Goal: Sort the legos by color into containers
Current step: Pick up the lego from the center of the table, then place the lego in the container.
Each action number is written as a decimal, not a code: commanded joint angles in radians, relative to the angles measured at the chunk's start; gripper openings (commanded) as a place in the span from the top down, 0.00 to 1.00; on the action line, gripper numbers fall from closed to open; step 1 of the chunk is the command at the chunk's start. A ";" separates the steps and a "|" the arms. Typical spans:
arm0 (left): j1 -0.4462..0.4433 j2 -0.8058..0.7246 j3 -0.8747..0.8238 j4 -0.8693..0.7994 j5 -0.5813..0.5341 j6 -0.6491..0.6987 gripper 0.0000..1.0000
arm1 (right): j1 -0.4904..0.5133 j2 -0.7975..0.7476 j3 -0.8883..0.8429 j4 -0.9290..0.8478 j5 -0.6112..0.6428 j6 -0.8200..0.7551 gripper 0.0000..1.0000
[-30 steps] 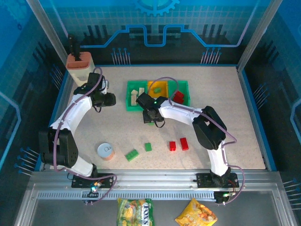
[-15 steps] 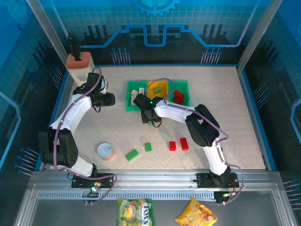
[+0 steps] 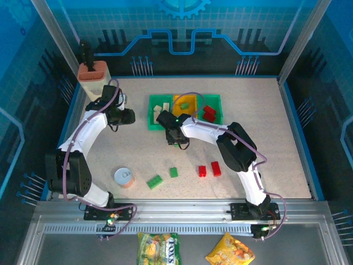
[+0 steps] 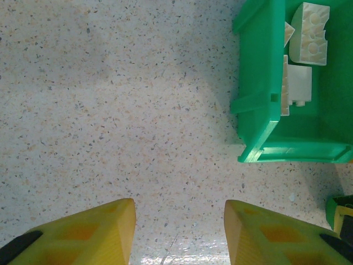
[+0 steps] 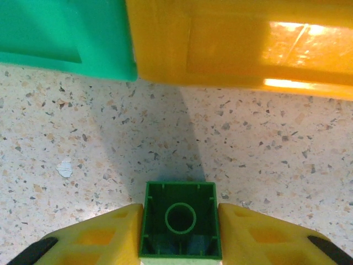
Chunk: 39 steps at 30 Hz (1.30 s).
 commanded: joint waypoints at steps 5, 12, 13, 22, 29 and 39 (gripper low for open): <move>0.010 -0.011 0.005 -0.003 0.035 0.009 0.53 | 0.002 -0.019 -0.001 -0.032 0.022 0.017 0.62; 0.010 -0.008 0.003 -0.002 0.038 0.011 0.53 | 0.001 -0.055 -0.006 -0.044 0.027 -0.002 0.64; 0.010 -0.010 0.004 -0.001 0.043 0.010 0.53 | 0.001 -0.062 -0.007 -0.048 0.030 -0.004 0.64; 0.011 -0.009 0.002 0.002 0.052 0.012 0.53 | -0.012 -0.148 -0.011 -0.088 0.031 -0.037 0.64; 0.009 -0.011 0.002 0.002 0.057 0.012 0.53 | -0.045 -0.190 0.022 -0.110 0.039 -0.076 0.65; 0.009 -0.019 0.000 0.002 0.062 0.014 0.53 | -0.121 -0.124 0.141 -0.126 0.042 -0.158 0.65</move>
